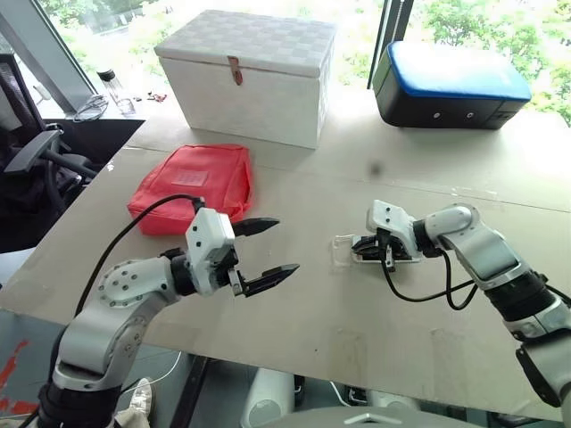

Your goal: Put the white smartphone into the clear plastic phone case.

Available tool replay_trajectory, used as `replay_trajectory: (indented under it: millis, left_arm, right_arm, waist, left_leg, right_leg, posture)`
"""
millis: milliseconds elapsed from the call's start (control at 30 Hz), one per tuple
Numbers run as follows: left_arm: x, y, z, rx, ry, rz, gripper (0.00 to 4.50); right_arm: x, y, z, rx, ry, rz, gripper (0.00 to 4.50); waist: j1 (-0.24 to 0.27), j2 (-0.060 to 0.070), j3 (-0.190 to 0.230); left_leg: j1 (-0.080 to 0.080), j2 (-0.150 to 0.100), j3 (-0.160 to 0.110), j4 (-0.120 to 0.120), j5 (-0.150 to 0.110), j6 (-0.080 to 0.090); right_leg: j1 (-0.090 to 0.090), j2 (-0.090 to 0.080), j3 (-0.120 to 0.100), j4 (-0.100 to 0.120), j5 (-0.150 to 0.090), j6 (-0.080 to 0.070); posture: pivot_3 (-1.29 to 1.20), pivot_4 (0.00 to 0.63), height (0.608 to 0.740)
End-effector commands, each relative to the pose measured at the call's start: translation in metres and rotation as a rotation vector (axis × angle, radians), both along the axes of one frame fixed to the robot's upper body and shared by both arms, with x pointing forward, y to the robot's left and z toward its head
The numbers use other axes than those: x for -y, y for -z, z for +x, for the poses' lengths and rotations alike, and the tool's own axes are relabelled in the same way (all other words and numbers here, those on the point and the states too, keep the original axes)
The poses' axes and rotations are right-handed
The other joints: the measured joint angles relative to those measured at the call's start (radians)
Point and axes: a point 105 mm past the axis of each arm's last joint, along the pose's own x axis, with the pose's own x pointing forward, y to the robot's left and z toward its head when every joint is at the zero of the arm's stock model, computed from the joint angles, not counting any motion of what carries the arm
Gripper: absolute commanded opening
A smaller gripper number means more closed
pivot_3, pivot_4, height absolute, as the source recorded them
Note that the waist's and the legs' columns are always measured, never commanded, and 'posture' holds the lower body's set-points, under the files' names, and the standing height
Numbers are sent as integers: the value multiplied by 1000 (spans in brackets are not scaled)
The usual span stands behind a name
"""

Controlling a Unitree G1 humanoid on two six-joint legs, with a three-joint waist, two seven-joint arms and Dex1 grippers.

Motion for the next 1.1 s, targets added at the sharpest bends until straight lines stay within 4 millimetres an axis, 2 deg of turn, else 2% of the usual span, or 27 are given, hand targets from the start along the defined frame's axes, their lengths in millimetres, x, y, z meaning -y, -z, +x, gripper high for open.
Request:
replay_trajectory:
  millis: [33, 200, 233, 333, 367, 400, 533, 567, 800, 900, 1100]
  left_arm:
    - [7, -10, -1, 27, 12, 6, 4500]
    - [11, 2, -2, -18, 32, 22, 4500]
    - [10, 5, -2, -25, 32, 24, 4239]
    - [7, 19, -2, -70, 47, 51, 3307]
    - [5, 27, -2, -81, 51, 73, 2810]
    - [3, 33, -1, -92, 52, 92, 2194]
    - [3, 56, 8, -112, 45, 141, 341]
    - [4, 60, 10, -117, 44, 144, 75]
    - [26, 77, 28, -126, 71, 142, 75]
    - [35, 79, 38, -142, 72, 124, 75]
    - [51, 87, 48, -156, 104, 159, 75]
  right_arm:
    - [-1, -11, -7, -6, -13, 102, 91]
    - [5, -46, -20, 31, -55, 167, 91]
    - [7, -54, -22, 38, -57, 176, 25]
    - [14, -70, -26, 71, -35, 171, 0]
    - [19, -71, -25, 94, -8, 148, 0]
    - [26, -71, -22, 121, 25, 114, 0]
    - [63, -62, -13, 205, 152, -54, 0]
    - [71, -61, -12, 212, 179, -76, 0]
    - [106, -61, -10, 228, 313, -175, 0]
    - [112, -58, -10, 232, 339, -214, 0]
    - [124, -49, -20, 220, 360, -306, 0]
  waist:
    - [0, 1, 1]
    - [-1, 5, 5]
    - [0, 6, 6]
    - [1, 8, 7]
    - [1, 8, 8]
    - [1, 9, 8]
    - [5, 9, 9]
    - [6, 10, 10]
    - [3, 11, 12]
    - [3, 10, 12]
    - [3, 10, 13]
  left_leg:
    - [0, 0, 0, 0, 0, 0]
    - [-3, 0, 1, 0, 0, 0]
    - [-3, 0, 1, -1, 0, 0]
    - [-3, 0, 1, -1, 0, 0]
    - [-3, 0, 0, -1, 0, 0]
    - [-2, 0, 0, -1, 0, 0]
    - [-3, 0, 0, -1, 0, 0]
    - [-3, 0, 1, -1, -1, 0]
    - [-5, -1, 2, -2, -1, 1]
    - [-5, -1, 2, -2, -1, 1]
    - [-5, -1, 3, -1, -1, 2]
  right_leg:
    - [0, 0, 0, 0, 0, 0]
    - [-2, 0, 0, 0, 1, -1]
    - [-2, 0, 0, 0, 2, -3]
    - [-2, 0, 0, 0, 2, -4]
    - [-2, 0, -1, 0, 1, -3]
    - [-2, 0, -1, -1, 0, -1]
    - [-2, -2, -2, -1, 0, 0]
    - [-2, -3, -2, -2, 0, 0]
    - [-4, -8, -7, -2, 0, 0]
    - [-4, -7, -7, -1, 0, 0]
    - [-2, -7, -7, -1, 0, 1]
  posture:
    - [0, 150, 740]
    - [0, 150, 740]
    - [0, 150, 740]
    - [0, 150, 740]
    - [0, 150, 740]
    - [0, 150, 740]
    - [0, 150, 740]
    - [0, 150, 740]
    - [0, 150, 740]
    - [0, 150, 740]
    - [0, 150, 740]
